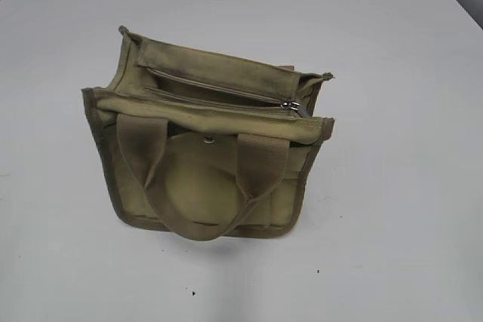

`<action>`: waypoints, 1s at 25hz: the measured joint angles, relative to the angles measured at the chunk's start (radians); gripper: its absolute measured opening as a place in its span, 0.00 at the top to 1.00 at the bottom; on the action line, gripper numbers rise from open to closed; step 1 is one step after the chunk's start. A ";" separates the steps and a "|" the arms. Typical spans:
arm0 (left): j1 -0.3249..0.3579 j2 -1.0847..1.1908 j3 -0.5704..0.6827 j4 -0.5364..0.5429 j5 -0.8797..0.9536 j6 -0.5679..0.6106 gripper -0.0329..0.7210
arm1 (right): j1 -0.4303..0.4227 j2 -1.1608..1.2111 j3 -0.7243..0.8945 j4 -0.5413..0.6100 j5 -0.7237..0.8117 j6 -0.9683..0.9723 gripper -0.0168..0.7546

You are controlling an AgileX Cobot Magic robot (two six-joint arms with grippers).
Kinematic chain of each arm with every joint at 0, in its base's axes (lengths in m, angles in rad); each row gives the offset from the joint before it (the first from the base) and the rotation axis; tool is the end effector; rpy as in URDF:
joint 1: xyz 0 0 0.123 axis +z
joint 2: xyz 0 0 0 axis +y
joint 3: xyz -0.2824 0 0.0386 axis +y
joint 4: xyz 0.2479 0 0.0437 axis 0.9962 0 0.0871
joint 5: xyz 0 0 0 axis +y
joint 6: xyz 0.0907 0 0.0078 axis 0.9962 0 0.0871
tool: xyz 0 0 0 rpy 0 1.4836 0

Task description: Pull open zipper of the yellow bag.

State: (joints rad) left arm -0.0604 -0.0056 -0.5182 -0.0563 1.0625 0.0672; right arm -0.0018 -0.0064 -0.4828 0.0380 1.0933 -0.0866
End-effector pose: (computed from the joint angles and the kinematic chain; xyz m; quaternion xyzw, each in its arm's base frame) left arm -0.0083 -0.0040 0.2821 0.0555 0.8453 -0.0263 0.5308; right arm -0.0053 0.0031 0.2698 -0.0376 0.8634 -0.0033 0.5032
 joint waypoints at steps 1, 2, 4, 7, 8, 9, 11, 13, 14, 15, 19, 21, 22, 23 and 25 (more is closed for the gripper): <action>0.000 0.000 0.000 0.000 0.000 0.000 0.38 | 0.010 0.000 0.000 0.001 0.000 0.000 0.23; 0.000 0.000 0.000 0.000 0.000 0.000 0.38 | 0.025 0.000 0.000 0.002 0.000 -0.001 0.23; 0.000 0.000 0.000 0.000 0.000 0.000 0.38 | 0.058 0.000 0.000 0.008 0.000 -0.001 0.23; 0.000 0.000 0.000 0.000 0.000 0.000 0.38 | 0.076 0.000 0.000 0.021 0.000 -0.001 0.23; 0.000 0.000 0.000 0.000 0.000 0.000 0.38 | 0.076 0.000 0.000 0.029 0.000 -0.001 0.23; 0.000 0.000 0.000 0.000 0.000 0.000 0.38 | 0.076 0.000 0.000 0.035 0.000 -0.001 0.23; 0.000 0.000 0.000 0.000 0.000 0.000 0.38 | 0.076 0.000 0.000 0.048 0.000 -0.001 0.23; 0.000 0.000 0.000 0.000 0.000 0.000 0.38 | 0.076 0.000 0.000 0.058 0.000 -0.001 0.23; 0.000 0.000 0.000 0.000 0.000 0.000 0.38 | 0.076 0.000 0.000 0.063 0.000 -0.001 0.23; 0.000 0.000 0.000 0.000 0.000 0.000 0.38 | 0.076 0.000 0.000 0.069 0.000 -0.001 0.23; 0.000 0.000 0.000 0.000 0.000 0.000 0.38 | 0.076 0.000 0.000 0.074 0.000 -0.001 0.23; 0.000 0.000 0.000 0.000 0.000 0.000 0.38 | 0.076 0.000 0.000 0.077 -0.001 -0.001 0.23; 0.000 0.000 0.000 0.000 0.000 0.000 0.38 | 0.076 0.000 0.000 0.078 -0.002 -0.001 0.23; 0.000 0.000 0.000 0.000 0.000 0.000 0.38 | 0.076 0.000 0.000 0.079 -0.002 -0.001 0.23; 0.000 0.000 0.000 0.000 0.000 0.000 0.38 | 0.076 0.000 0.000 0.081 -0.002 -0.001 0.23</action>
State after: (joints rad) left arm -0.0604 -0.0056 -0.5182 -0.0563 1.0625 0.0672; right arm 0.0746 -0.0064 -0.4828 0.1185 1.0913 -0.0875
